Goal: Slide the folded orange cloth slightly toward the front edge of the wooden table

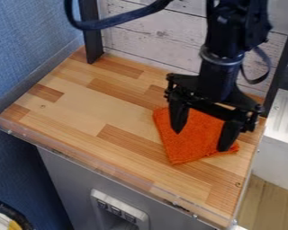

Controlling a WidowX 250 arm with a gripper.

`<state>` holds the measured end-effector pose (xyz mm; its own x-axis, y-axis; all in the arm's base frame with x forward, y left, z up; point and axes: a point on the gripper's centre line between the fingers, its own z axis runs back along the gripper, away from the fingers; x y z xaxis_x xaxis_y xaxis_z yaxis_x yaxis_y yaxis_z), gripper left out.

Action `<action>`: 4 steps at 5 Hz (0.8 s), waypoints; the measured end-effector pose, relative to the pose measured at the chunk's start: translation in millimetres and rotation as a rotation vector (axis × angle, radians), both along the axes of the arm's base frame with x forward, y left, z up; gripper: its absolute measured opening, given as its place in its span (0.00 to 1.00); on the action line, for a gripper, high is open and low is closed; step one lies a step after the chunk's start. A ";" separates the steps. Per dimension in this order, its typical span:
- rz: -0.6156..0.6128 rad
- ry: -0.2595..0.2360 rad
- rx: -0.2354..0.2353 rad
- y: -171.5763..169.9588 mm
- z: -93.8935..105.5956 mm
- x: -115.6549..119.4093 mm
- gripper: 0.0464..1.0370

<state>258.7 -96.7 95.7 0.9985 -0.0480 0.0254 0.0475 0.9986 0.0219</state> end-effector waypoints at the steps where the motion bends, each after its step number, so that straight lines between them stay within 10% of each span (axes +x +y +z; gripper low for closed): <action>1: 0.001 0.015 0.003 -3.0 3.4 4.2 0.96; 4: 0.005 0.049 -0.015 -5.8 -5.6 14.4 0.96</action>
<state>273.1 -102.5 90.1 0.9988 -0.0431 -0.0227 0.0432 0.9991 0.0044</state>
